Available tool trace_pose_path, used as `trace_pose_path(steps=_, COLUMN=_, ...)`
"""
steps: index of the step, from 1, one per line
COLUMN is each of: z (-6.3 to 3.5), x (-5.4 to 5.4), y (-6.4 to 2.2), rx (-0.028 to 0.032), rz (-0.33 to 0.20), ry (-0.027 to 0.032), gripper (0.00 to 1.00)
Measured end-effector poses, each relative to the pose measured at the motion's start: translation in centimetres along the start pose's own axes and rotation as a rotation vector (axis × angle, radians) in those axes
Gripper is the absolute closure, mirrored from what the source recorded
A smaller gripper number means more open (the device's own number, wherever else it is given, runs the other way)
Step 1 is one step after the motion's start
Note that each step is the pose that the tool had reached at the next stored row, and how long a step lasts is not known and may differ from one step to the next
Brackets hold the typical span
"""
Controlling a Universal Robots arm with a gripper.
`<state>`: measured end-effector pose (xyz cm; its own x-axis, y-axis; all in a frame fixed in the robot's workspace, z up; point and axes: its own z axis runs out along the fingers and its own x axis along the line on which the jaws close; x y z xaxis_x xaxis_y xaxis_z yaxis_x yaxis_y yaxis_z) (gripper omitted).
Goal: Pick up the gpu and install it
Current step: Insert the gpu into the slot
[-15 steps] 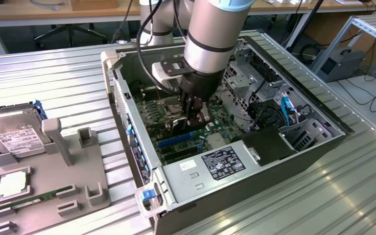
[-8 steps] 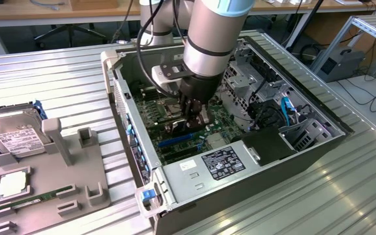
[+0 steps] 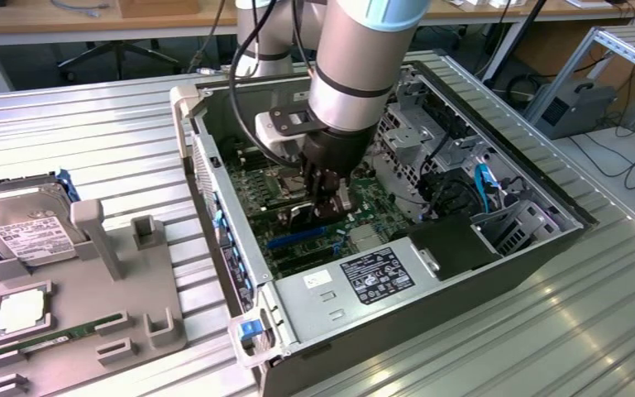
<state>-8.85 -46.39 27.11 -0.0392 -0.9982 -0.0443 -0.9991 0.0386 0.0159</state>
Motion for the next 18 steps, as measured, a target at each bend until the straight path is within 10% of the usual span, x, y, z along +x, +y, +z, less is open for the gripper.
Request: trace_pose_path(steps=18, z=0.64, x=0.17, y=0.18, rx=0.0001, rz=0.000, ry=-0.0002, gripper=0.73)
